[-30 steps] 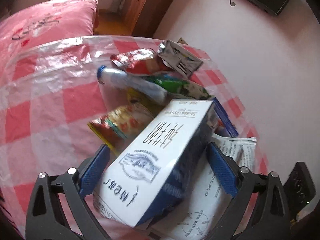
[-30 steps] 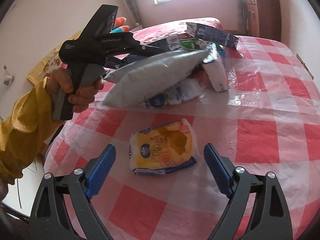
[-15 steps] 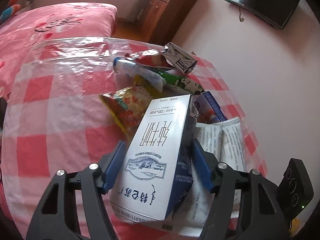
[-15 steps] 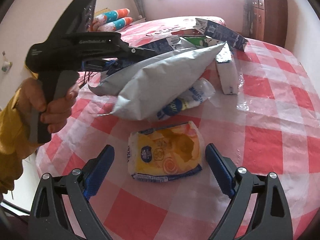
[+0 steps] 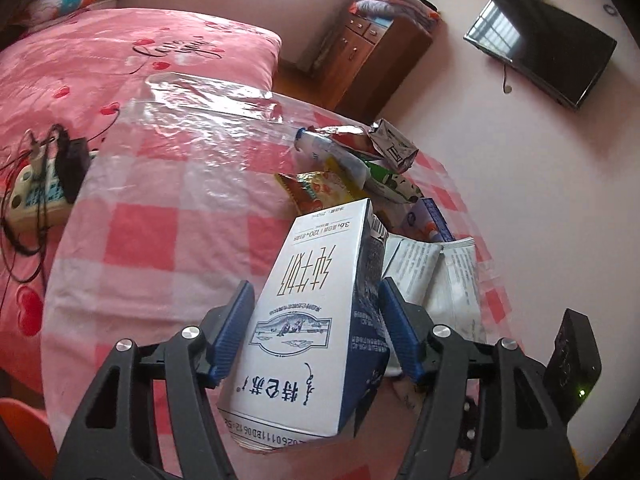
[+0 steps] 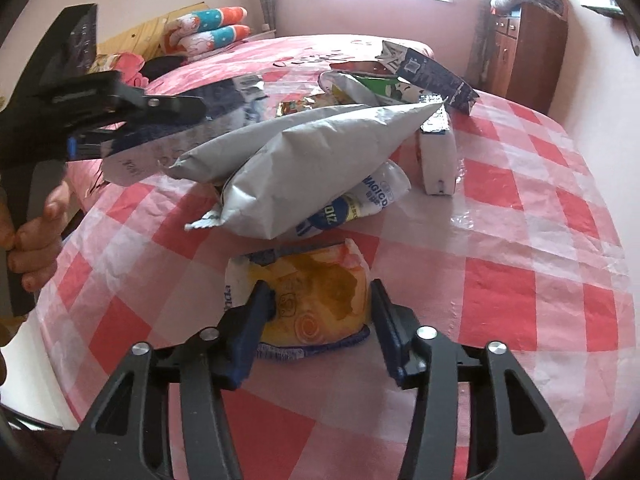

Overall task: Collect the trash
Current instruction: 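Grasp the yellow tissue pack with the right gripper while the left gripper holds the carton, then carry the carton and yellow pack toward the orange bucket with both grippers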

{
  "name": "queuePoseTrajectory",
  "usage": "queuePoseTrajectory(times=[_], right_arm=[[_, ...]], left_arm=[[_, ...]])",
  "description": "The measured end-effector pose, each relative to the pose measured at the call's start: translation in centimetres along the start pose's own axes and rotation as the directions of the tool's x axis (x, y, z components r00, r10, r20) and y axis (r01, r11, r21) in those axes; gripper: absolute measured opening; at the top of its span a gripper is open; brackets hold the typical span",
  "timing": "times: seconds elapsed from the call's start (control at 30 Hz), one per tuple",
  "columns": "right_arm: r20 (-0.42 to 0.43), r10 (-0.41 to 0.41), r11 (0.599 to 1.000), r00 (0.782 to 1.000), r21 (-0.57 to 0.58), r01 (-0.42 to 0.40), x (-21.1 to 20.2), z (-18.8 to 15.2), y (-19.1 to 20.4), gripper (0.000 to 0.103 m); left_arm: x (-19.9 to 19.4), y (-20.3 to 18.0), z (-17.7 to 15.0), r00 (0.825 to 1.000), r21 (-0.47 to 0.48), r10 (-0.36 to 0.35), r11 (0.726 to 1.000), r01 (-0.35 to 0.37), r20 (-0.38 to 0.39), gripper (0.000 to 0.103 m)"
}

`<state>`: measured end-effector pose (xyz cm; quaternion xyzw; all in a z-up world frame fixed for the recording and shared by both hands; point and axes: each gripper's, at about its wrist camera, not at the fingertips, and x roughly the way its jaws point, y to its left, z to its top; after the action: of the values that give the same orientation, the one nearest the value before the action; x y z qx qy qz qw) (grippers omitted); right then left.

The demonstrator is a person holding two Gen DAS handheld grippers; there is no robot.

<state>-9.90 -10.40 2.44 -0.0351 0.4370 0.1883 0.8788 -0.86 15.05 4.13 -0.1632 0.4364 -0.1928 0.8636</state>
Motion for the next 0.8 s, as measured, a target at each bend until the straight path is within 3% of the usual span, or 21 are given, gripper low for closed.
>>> queuePoseTrajectory(times=[0.17,0.33,0.8], right_arm=[[0.022,-0.009,1.0,1.0,0.007,0.009,-1.1,-1.1,-0.3,0.028],[0.029,0.017,0.999,0.999,0.036,-0.018,-2.2,-2.0,-0.5,0.019],[0.119,-0.001,1.0,0.993,0.026,-0.002,-6.1,-3.0,1.3,0.011]], left_arm=[[-1.9,0.1,-1.2,1.0,-0.01,-0.006,1.0,0.006,0.03,0.065],[-3.2,-0.2,-3.1,0.999,-0.004,0.009,1.0,-0.009,0.042,0.065],[-6.2,-0.1,-6.9,0.995,0.007,0.058,0.998,-0.058,0.077,0.065]])
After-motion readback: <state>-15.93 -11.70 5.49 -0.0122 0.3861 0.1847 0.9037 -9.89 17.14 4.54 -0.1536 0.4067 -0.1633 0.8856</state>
